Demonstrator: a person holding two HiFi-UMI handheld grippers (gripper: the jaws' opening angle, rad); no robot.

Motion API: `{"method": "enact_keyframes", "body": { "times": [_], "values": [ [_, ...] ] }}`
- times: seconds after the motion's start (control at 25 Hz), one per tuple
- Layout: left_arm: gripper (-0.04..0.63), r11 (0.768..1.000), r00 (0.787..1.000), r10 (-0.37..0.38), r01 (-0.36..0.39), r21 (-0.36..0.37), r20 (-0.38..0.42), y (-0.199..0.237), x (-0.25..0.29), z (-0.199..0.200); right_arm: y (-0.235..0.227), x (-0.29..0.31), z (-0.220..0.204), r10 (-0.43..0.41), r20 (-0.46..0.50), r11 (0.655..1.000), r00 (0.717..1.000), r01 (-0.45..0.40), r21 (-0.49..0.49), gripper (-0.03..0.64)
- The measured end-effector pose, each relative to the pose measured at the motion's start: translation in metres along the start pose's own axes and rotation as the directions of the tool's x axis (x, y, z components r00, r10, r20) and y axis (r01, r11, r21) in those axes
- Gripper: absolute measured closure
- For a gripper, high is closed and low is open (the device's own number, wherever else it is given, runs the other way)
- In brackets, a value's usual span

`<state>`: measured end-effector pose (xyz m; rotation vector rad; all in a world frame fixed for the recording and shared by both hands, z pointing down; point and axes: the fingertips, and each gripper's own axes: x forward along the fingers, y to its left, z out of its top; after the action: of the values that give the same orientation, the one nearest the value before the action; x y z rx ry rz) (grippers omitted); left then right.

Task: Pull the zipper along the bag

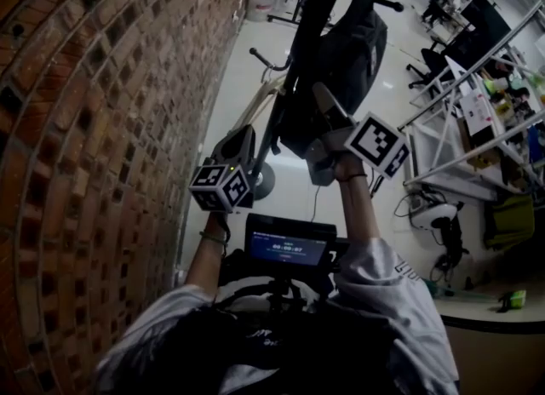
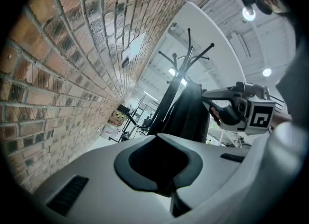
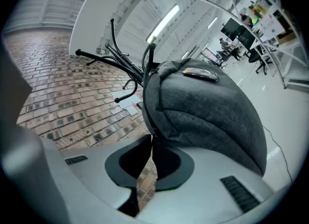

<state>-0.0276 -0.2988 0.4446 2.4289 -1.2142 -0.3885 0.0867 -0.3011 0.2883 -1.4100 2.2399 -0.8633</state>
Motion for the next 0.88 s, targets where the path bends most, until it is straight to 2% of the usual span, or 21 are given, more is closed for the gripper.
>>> {"method": "enact_keyframes", "body": {
  "times": [0.2, 0.32, 0.52, 0.68, 0.88],
  "values": [
    [0.594, 0.999, 1.0, -0.025, 0.025, 0.021, -0.008, -0.01, 0.002, -0.002, 0.004, 0.002, 0.006, 0.018, -0.006, 0.997, 1.0, -0.017, 0.072, 0.606],
    [0.594, 0.997, 0.999, -0.049, 0.05, 0.051, -0.022, -0.02, 0.003, -0.004, 0.007, 0.004, 0.013, 0.06, -0.001, 0.988, 0.998, -0.06, 0.139, 0.606],
    [0.594, 0.996, 0.998, -0.059, 0.061, 0.058, -0.033, -0.025, 0.005, -0.007, 0.015, 0.009, 0.029, 0.075, -0.022, 0.985, 0.997, -0.071, 0.156, 0.594],
    [0.594, 0.996, 0.997, -0.067, 0.069, 0.063, -0.04, -0.03, 0.007, -0.008, 0.017, 0.009, 0.037, 0.118, -0.013, 0.955, 0.993, -0.11, 0.277, 0.594],
    [0.594, 0.994, 0.996, -0.076, 0.078, 0.07, -0.043, -0.036, 0.01, -0.008, 0.017, 0.011, 0.044, 0.151, -0.018, 0.916, 0.988, -0.133, 0.379, 0.594]
  ]
}}
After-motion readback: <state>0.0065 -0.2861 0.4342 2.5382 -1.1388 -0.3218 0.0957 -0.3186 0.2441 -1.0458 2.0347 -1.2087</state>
